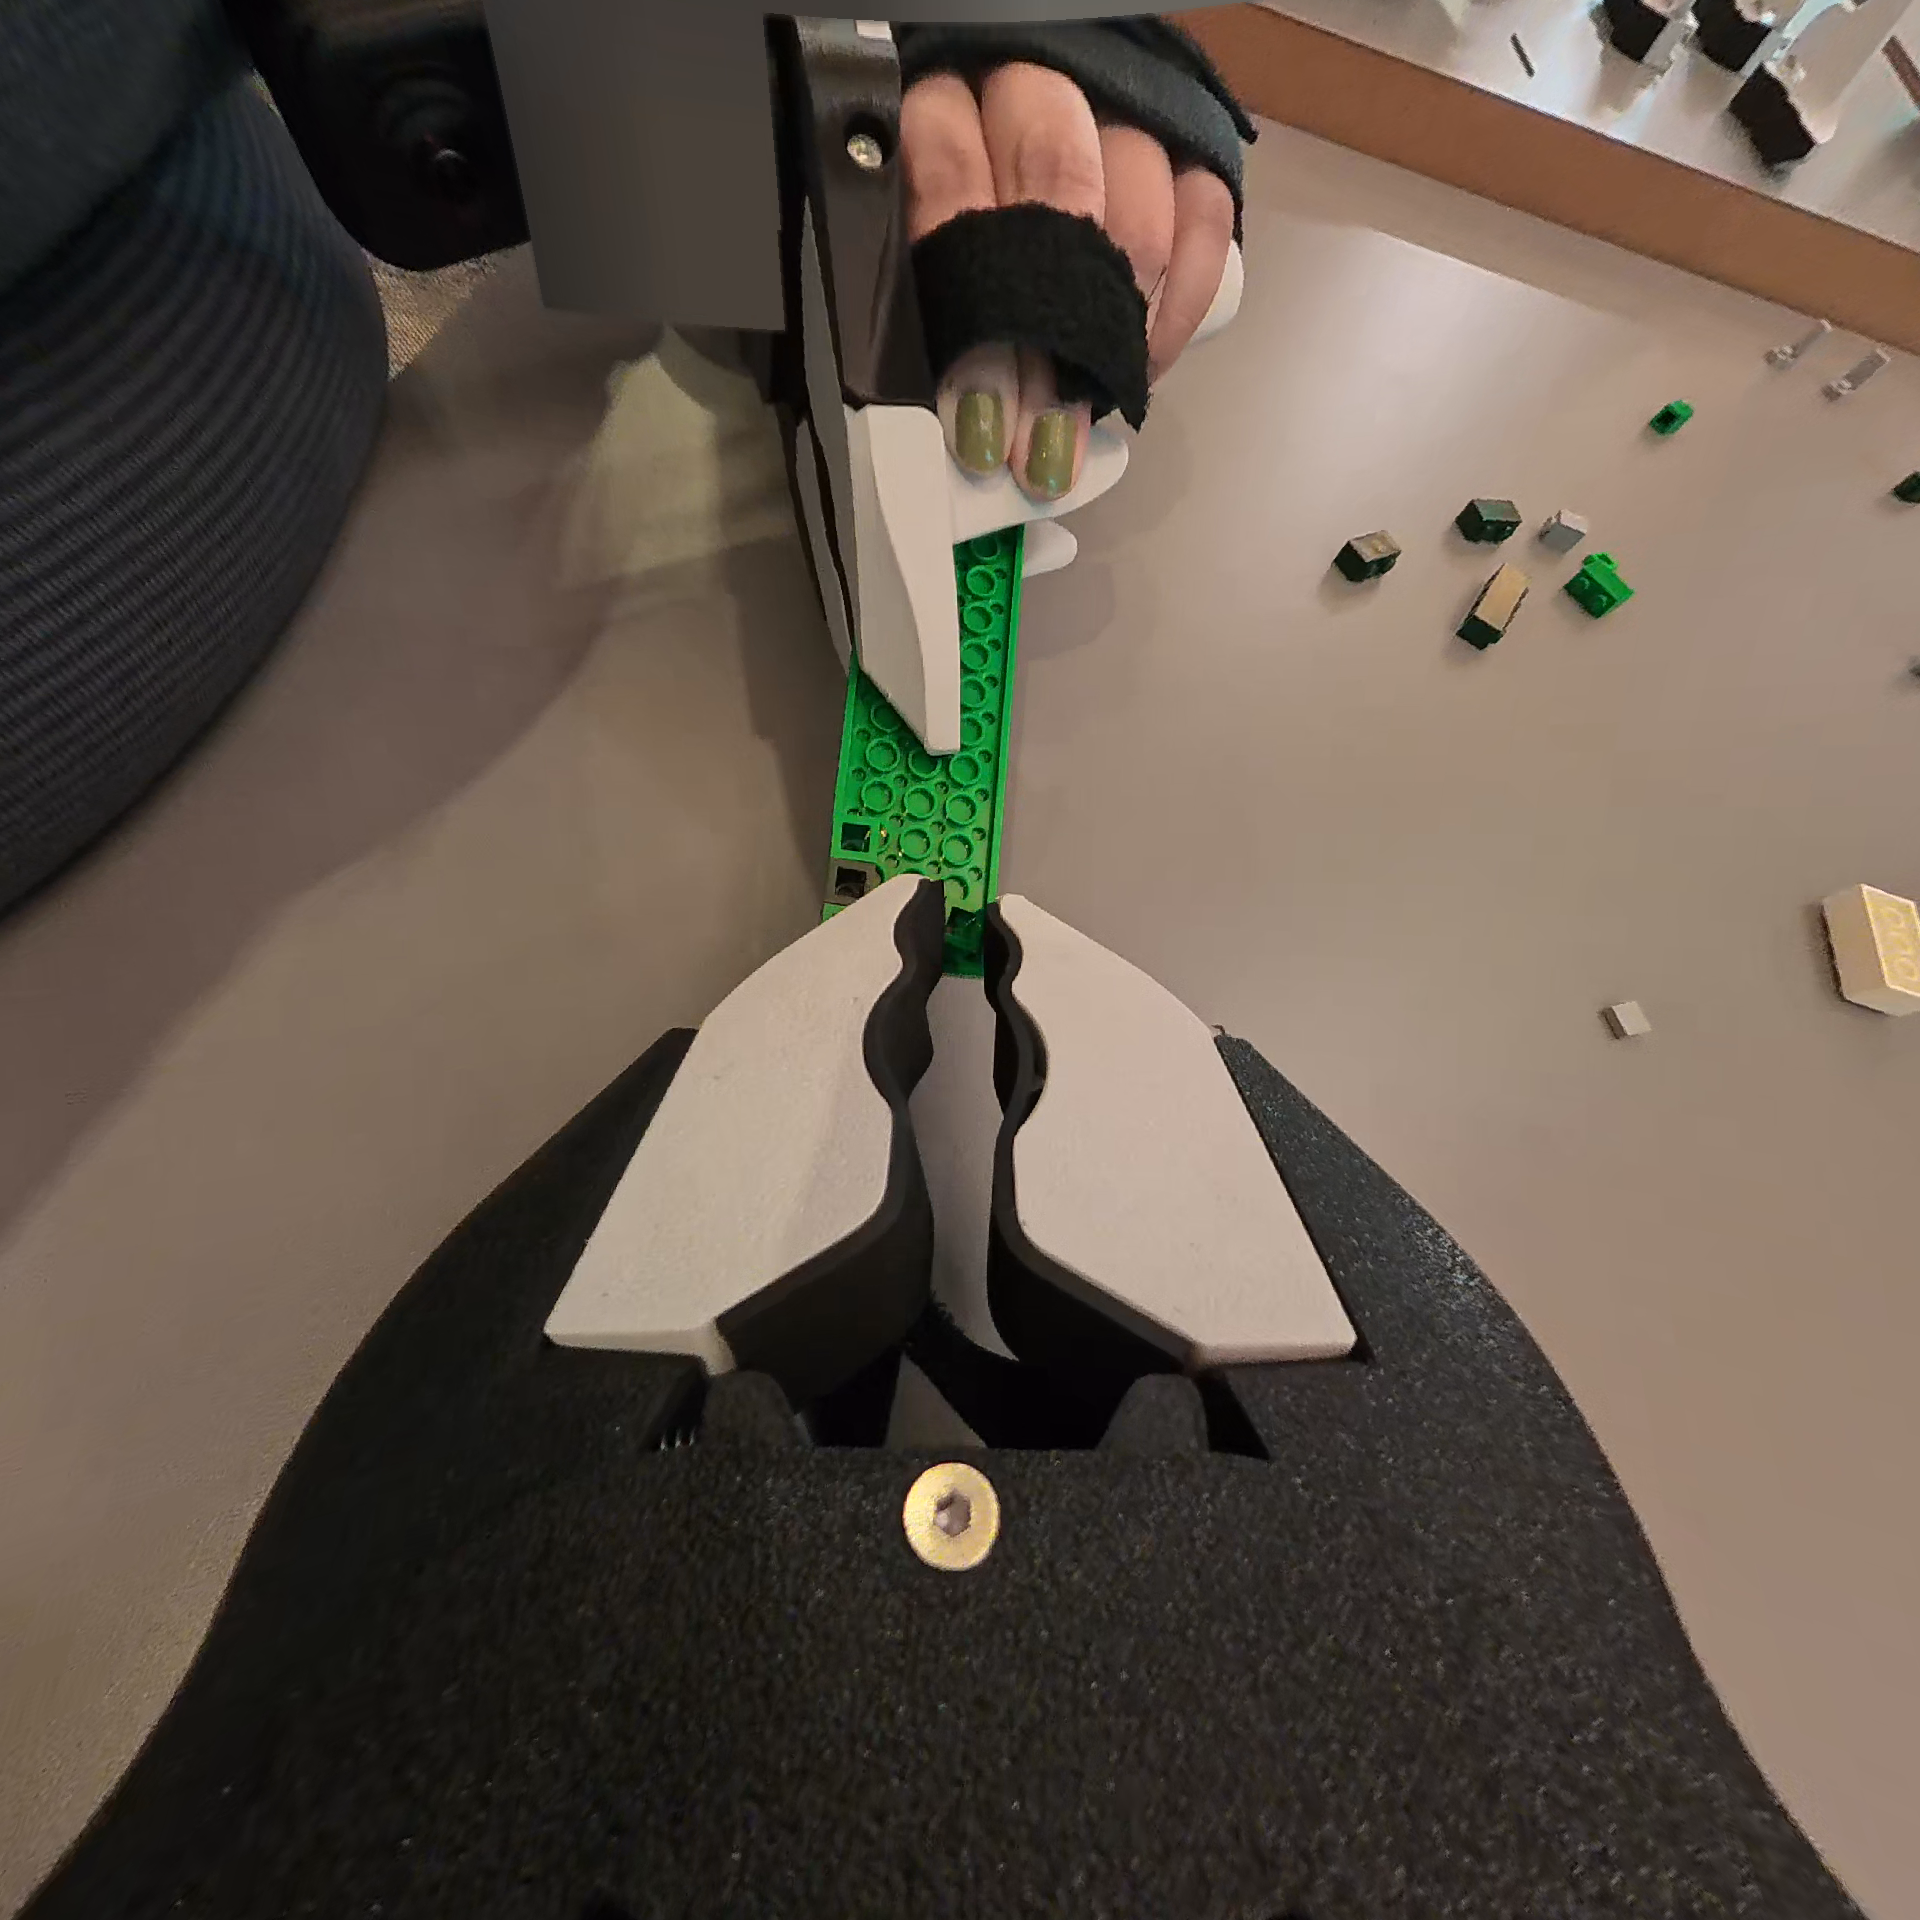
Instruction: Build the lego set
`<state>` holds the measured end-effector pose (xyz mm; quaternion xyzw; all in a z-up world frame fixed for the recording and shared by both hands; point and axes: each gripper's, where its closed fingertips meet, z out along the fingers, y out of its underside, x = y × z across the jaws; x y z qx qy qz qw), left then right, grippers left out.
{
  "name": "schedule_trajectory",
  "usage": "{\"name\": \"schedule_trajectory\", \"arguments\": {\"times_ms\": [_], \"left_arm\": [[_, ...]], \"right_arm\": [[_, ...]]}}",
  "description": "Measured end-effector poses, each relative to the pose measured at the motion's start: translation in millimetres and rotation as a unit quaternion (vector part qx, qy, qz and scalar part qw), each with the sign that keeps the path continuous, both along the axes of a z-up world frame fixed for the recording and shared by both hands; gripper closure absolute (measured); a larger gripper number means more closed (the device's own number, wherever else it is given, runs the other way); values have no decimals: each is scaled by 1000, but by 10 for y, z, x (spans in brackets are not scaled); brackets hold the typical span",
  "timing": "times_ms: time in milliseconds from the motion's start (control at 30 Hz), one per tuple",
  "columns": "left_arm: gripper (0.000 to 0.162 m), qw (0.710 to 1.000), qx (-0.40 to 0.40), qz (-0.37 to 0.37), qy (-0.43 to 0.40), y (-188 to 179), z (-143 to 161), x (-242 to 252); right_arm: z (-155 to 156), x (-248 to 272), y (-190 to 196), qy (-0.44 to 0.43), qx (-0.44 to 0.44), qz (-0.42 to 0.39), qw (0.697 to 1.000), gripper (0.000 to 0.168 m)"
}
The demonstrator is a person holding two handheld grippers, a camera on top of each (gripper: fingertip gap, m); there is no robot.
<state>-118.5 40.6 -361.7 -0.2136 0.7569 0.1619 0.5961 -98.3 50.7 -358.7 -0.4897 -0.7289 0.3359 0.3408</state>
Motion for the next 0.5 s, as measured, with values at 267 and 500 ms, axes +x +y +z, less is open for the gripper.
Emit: {"name": "schedule_trajectory", "arguments": {"times_ms": [267,500], "left_arm": [[156,1000,-7,-12,-1,-48,-2,20],[156,1000,-8,-20,-8,-80,20,29]], "right_arm": [[-1,23,-61,-5,-46,23,999,161],[291,48,-24,72,-212,22,974,161]]}}
